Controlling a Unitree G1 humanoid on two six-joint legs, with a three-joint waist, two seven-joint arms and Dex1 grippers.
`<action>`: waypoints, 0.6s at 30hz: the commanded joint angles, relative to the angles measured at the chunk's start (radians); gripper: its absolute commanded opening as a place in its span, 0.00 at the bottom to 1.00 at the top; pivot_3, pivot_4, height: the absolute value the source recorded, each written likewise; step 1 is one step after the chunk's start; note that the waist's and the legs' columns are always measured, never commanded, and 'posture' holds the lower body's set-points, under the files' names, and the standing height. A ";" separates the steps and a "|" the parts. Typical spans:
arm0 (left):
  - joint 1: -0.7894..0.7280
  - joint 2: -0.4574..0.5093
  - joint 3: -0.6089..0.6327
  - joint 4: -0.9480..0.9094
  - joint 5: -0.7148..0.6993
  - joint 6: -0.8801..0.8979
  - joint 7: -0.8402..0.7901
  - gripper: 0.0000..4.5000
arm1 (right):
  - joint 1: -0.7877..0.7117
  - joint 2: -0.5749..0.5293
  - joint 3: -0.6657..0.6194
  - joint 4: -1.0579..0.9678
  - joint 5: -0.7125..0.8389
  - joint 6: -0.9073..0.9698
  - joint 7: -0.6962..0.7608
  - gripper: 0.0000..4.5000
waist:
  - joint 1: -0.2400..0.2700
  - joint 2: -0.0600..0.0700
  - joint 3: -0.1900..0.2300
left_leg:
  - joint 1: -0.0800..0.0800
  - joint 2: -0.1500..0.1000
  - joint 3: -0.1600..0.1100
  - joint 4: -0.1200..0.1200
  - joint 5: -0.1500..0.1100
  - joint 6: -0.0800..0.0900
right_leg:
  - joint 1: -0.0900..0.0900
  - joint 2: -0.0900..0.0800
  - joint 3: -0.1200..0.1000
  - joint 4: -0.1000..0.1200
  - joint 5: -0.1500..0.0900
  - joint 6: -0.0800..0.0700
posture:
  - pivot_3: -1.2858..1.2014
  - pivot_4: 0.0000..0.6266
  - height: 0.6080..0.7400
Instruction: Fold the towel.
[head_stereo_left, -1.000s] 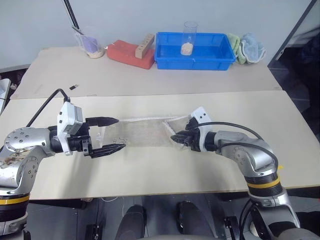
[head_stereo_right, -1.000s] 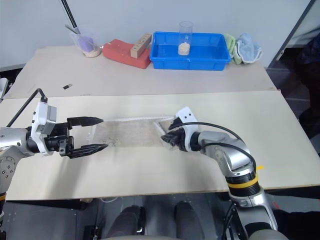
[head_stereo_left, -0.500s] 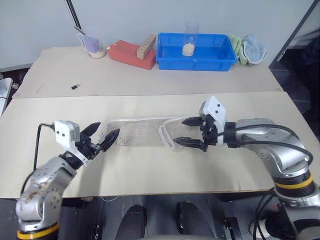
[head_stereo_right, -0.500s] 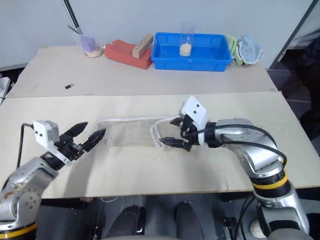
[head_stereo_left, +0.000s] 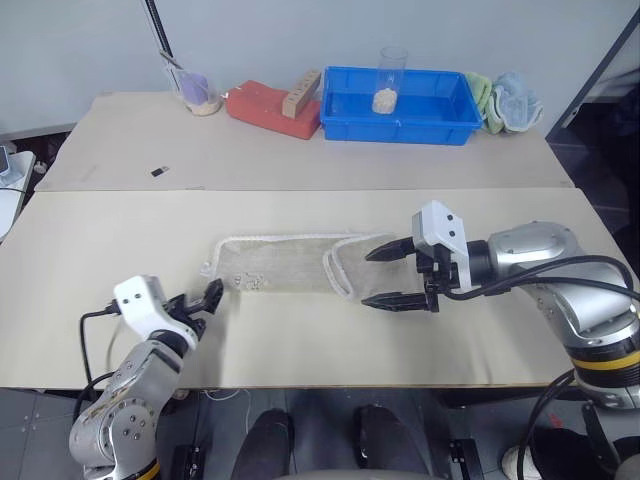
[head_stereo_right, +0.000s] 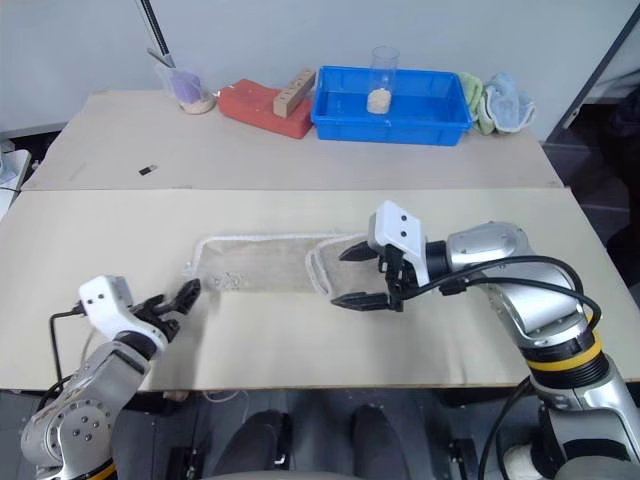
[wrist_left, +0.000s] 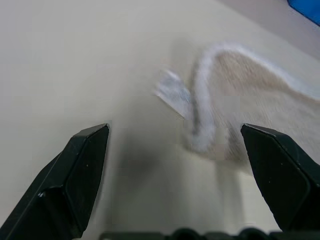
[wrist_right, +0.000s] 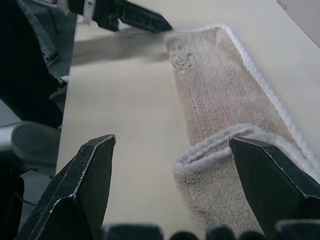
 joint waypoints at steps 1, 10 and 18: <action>-0.055 0.002 -0.008 -0.024 -0.047 0.057 0.049 1.00 | -0.026 -0.015 -0.030 0.000 0.024 -0.017 0.039 0.89 | -0.001 0.000 0.000 | 0.000 0.000 0.000 0.000 0.000 0.000 | 0.000 0.000 0.000 0.000 0.000 0.000 | 0.52 0.24 1.00; -0.114 -0.063 0.018 -0.002 -0.076 0.131 0.187 0.81 | -0.063 -0.019 -0.056 0.045 0.027 -0.030 0.072 0.90 | -0.003 0.000 0.000 | 0.000 0.000 0.000 0.000 0.000 0.000 | 0.000 0.000 0.000 0.000 0.000 0.000 | 0.52 0.24 1.00; -0.140 -0.037 0.040 0.014 -0.069 0.091 0.183 0.02 | -0.081 -0.006 -0.065 0.063 0.032 -0.026 0.063 0.90 | -0.001 0.000 0.000 | 0.000 0.000 0.000 0.000 0.000 0.000 | 0.000 0.000 0.000 0.000 0.000 0.000 | 0.52 0.24 1.00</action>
